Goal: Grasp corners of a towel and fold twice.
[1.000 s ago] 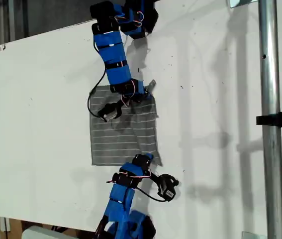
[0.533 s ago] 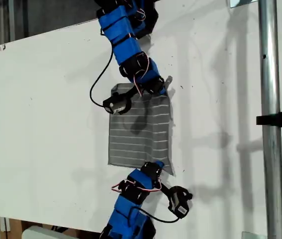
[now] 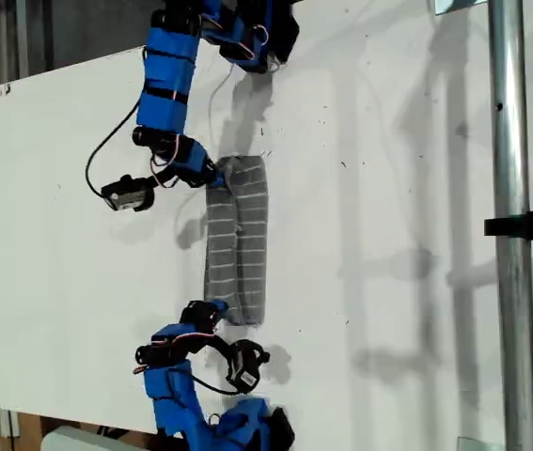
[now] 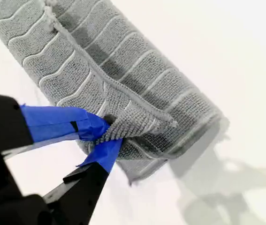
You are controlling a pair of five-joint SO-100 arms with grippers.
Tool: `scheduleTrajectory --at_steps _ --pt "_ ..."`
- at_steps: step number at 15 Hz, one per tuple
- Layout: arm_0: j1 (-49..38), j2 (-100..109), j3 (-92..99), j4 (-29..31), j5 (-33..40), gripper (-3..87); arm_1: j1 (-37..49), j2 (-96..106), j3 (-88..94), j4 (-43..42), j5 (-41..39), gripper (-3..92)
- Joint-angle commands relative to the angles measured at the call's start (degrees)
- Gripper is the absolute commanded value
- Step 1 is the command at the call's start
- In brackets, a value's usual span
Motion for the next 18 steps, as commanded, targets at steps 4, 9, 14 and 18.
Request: scheduleTrajectory --at_steps 4,9,14,18 --pt "-17.9 -10.3 -25.7 8.0 17.8 -2.9 13.4 3.9 -13.5 3.3 -13.8 -0.3" --pt "-9.8 -12.1 -8.9 -1.8 9.6 -2.9 7.9 2.1 9.4 -8.5 -6.4 -0.3" --pt "-11.9 -24.4 -6.4 -8.5 6.4 -2.8 10.4 -7.9 17.1 -20.7 -6.5 -0.3" --pt "-17.8 -25.0 -6.6 -3.0 6.2 7.1 11.7 -4.9 16.5 -18.3 -6.5 0.3"
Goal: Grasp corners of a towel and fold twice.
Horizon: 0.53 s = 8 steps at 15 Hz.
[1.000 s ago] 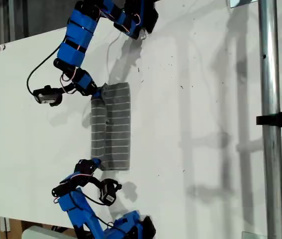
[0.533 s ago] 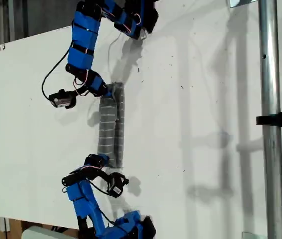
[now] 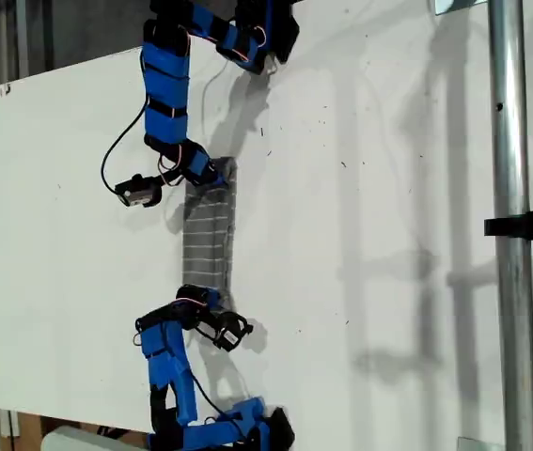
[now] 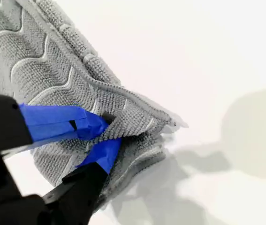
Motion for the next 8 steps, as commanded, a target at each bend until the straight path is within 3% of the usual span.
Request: scheduleTrajectory --at_steps 1,2,3,6,8 --pt "-4.0 4.6 0.1 8.8 -1.3 17.8 2.0 7.6 0.1 6.0 1.4 5.6" --pt "-3.7 10.1 2.0 11.2 -2.4 22.2 2.5 13.1 1.2 8.5 2.5 32.7" --pt "-3.6 17.1 5.0 13.2 -4.4 23.3 3.3 19.3 2.5 11.8 3.7 37.7" --pt "-1.1 39.6 16.9 17.4 -11.6 22.9 7.9 42.5 10.8 22.8 12.8 36.7" --pt "5.3 57.1 30.2 15.7 -19.2 22.0 -1.6 59.3 19.4 23.2 25.1 33.0"
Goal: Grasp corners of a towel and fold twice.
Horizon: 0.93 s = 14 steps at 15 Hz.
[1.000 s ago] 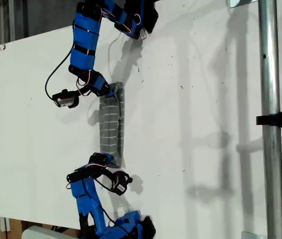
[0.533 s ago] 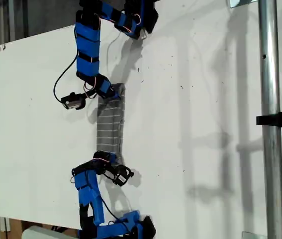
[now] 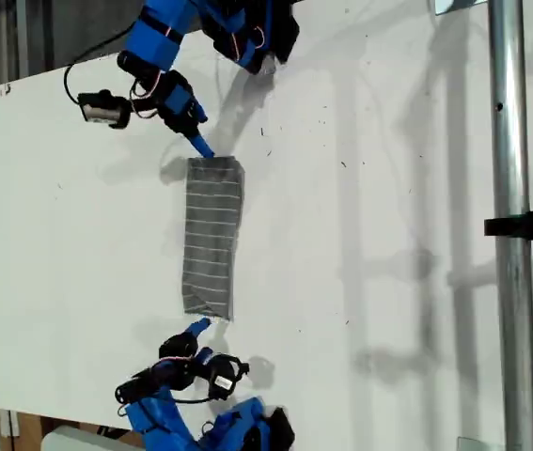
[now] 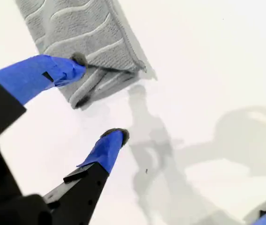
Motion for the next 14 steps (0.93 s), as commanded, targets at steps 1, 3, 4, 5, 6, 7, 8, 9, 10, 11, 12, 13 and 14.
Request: scheduleTrajectory --at_steps 1,3,4,5,6,7,8,9,10,11,12,13,14 --pt "10.9 22.8 12.7 -1.4 -9.8 21.4 -11.3 15.8 5.9 3.6 17.1 36.3" --pt "25.0 39.2 25.4 -4.5 -22.3 20.0 -25.1 27.7 12.1 7.6 36.2 39.5" --pt "32.7 45.5 31.4 -6.7 -28.8 19.5 -30.1 31.9 15.2 8.3 41.8 40.2" --pt "39.0 51.1 36.6 -7.8 -35.5 17.5 -33.0 32.0 16.5 8.2 45.0 41.2" --pt "44.0 54.8 40.5 -11.8 -37.9 15.6 -33.8 29.9 16.6 8.2 46.7 42.4" --pt "46.9 56.0 44.6 -16.2 -38.1 11.4 -33.5 28.8 16.6 8.3 47.5 43.8" --pt "48.2 57.0 49.7 -19.7 -38.7 2.0 -31.4 28.7 16.7 8.2 47.3 44.8" --pt "48.6 61.2 54.6 -21.4 -39.1 1.1 -27.8 28.6 16.8 8.0 45.9 45.8" --pt "48.4 69.9 59.9 -21.0 -38.7 -0.3 -22.4 26.8 17.1 6.2 41.5 46.2" --pt "47.4 83.6 65.6 -18.5 -36.6 -2.6 -16.7 22.6 16.4 3.3 36.1 46.5" --pt "46.1 87.5 67.6 -17.0 -36.7 -2.6 -11.3 16.3 15.3 -1.0 31.0 46.8" --pt "45.5 87.7 68.6 -17.6 -35.8 -2.6 -7.9 9.1 13.8 -6.0 27.7 46.9" --pt "45.0 87.7 68.6 -16.5 -36.0 -2.6 -6.1 2.5 12.0 -10.8 25.8 46.9"
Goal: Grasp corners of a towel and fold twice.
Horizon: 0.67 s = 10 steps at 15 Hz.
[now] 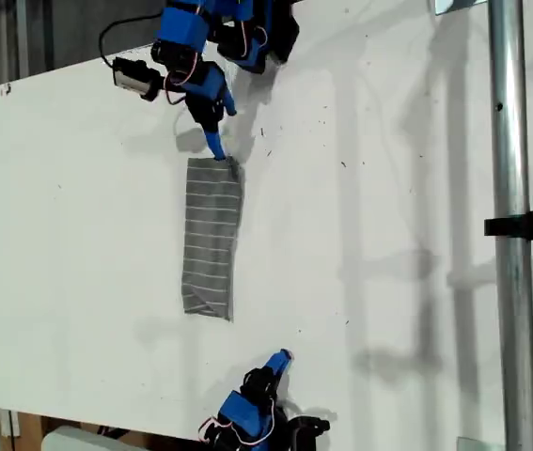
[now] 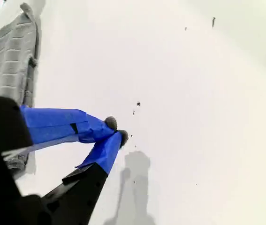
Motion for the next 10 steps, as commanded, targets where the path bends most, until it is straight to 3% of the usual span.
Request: scheduleTrajectory --at_steps 1,5,10 --pt "-1.8 1.9 0.9 1.4 0.2 -2.6 4.0 -14.6 -6.7 -11.2 -4.4 46.8" --pt "-1.8 1.9 0.9 1.6 -0.4 -2.5 4.2 -43.5 -21.1 -23.6 -6.5 47.3" --pt "-0.4 1.8 0.9 1.7 -0.9 -2.6 5.3 -69.2 -50.5 -18.4 -11.3 44.7"
